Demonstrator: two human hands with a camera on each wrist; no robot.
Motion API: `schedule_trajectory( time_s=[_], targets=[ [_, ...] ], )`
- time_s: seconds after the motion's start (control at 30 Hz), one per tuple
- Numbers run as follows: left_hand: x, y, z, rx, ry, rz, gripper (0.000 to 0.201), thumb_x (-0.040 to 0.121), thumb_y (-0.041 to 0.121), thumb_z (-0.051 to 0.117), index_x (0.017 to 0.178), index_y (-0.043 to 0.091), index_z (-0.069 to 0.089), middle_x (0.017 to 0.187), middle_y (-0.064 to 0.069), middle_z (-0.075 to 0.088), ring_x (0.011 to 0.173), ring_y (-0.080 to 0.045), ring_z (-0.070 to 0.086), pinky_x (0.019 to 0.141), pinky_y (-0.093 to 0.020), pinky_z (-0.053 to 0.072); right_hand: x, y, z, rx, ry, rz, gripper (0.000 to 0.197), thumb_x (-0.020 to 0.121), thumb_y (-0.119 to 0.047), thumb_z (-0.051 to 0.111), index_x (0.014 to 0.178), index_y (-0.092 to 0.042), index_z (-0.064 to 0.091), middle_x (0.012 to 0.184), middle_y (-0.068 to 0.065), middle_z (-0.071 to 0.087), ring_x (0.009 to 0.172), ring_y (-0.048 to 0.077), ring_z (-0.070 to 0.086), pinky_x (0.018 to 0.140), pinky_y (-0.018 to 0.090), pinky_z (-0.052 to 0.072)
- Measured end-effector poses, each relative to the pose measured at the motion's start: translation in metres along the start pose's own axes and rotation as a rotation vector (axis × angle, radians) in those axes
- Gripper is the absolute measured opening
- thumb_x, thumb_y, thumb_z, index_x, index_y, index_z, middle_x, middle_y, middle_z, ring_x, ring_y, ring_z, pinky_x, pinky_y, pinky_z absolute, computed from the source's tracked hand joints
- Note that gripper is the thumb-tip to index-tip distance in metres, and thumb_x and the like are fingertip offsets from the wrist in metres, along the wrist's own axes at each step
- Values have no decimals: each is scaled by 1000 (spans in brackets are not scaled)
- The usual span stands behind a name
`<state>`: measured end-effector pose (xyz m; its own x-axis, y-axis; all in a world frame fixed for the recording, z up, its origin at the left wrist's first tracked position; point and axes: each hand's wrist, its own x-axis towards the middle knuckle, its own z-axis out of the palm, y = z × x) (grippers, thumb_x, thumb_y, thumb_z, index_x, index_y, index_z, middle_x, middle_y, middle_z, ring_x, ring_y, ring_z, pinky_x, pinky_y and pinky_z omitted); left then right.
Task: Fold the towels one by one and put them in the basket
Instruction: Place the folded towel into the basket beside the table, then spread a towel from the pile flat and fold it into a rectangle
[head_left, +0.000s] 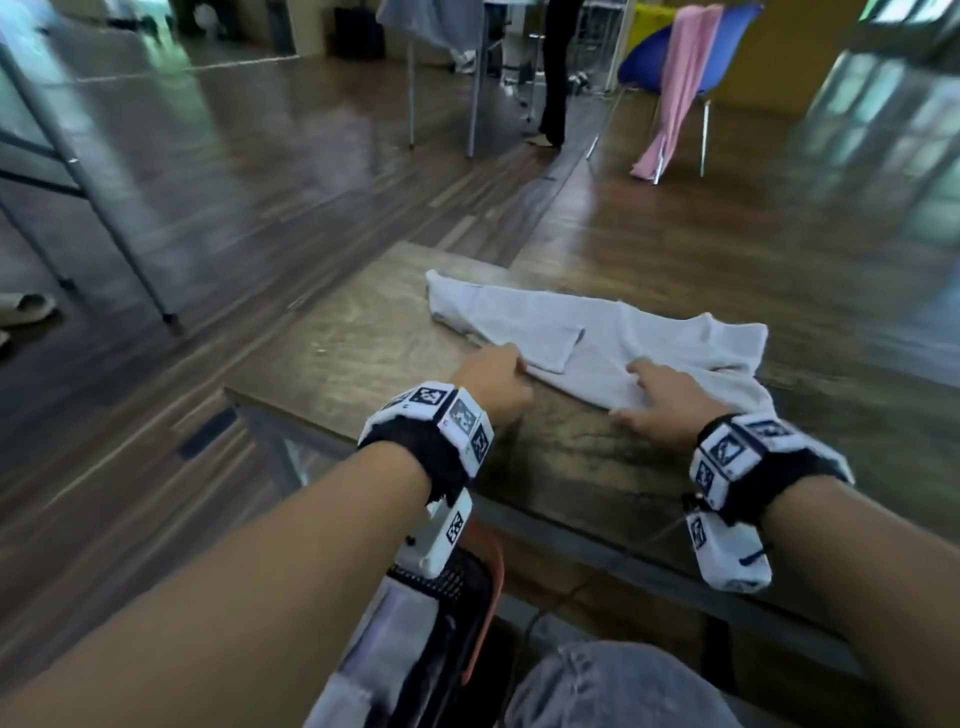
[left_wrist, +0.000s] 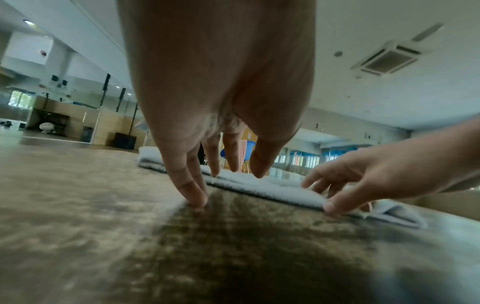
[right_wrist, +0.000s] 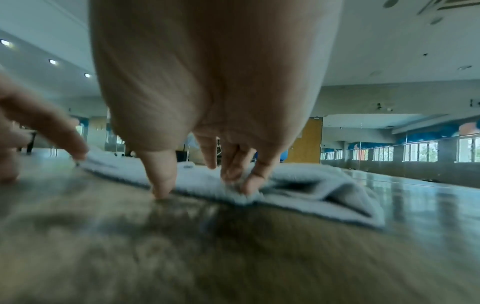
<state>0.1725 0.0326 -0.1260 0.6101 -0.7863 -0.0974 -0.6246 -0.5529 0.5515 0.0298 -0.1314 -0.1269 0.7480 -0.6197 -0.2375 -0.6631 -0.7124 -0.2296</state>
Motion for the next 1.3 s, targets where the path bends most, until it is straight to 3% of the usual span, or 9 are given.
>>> schedule_trajectory(
  time_s=[0.1,0.27,0.37,0.5,0.6,0.77,0.93,1.1,1.3],
  targets=[
    [29,-3,20,78,34,15,47,87,11,54,133,9,47,140,-14,44,121,-36,50,103,-40,41,5,19,16,23,160,-44,45,94,-24,59,136,-15,47,131,17,56,124,37,52,103,45,43],
    [55,0,27,249,135,-49,43,87,15,54,131,16,51,134,-13,45,115,-38,52,94,-42,44,-1,48,0,59,61,-97,14,84,-11,55,92,-22,57,96,5,66,93,29,61,83,42,52],
    [55,25,22,330,112,33,20,88,17,58,105,20,68,113,-12,58,107,-36,56,89,-43,51,-18,84,-23,-5,38,-13,14,83,-9,56,95,-17,58,98,6,63,95,29,59,77,36,47],
    [38,95,18,263,136,265,15,77,33,77,80,18,75,81,-2,69,83,-24,65,75,-35,50,-47,133,-49,-119,137,196,40,83,-15,65,121,-21,56,131,12,53,120,35,52,94,43,49],
    [18,158,16,-30,95,483,17,67,27,86,71,17,74,63,9,62,64,-7,59,64,-22,39,-76,141,-59,90,225,24,73,82,-30,75,145,-28,38,146,6,32,134,32,34,108,44,37],
    [-25,259,9,-10,38,801,17,70,19,81,69,14,65,66,4,64,66,-11,60,54,-14,36,-134,126,-100,363,533,-308,45,78,-25,77,118,-30,58,125,-7,51,119,18,44,97,28,37],
    [-56,310,-9,-10,128,881,7,76,7,71,80,11,67,74,-3,68,72,-19,63,65,-27,48,-202,135,-142,640,453,-279,56,79,-32,84,125,-25,54,111,-15,68,101,-5,65,80,11,51],
    [-86,335,-8,23,75,954,3,78,12,72,80,13,69,68,1,65,65,-14,60,60,-21,43,-249,153,-162,270,642,-167,12,85,-13,65,92,-19,72,79,-3,71,77,17,65,67,33,47],
    [-92,315,9,79,193,714,16,78,9,62,72,22,70,79,-3,70,78,-23,64,77,-33,52,-290,189,-168,207,883,-80,31,77,-9,54,87,-24,79,77,-7,75,77,19,68,75,41,57]
  ],
)
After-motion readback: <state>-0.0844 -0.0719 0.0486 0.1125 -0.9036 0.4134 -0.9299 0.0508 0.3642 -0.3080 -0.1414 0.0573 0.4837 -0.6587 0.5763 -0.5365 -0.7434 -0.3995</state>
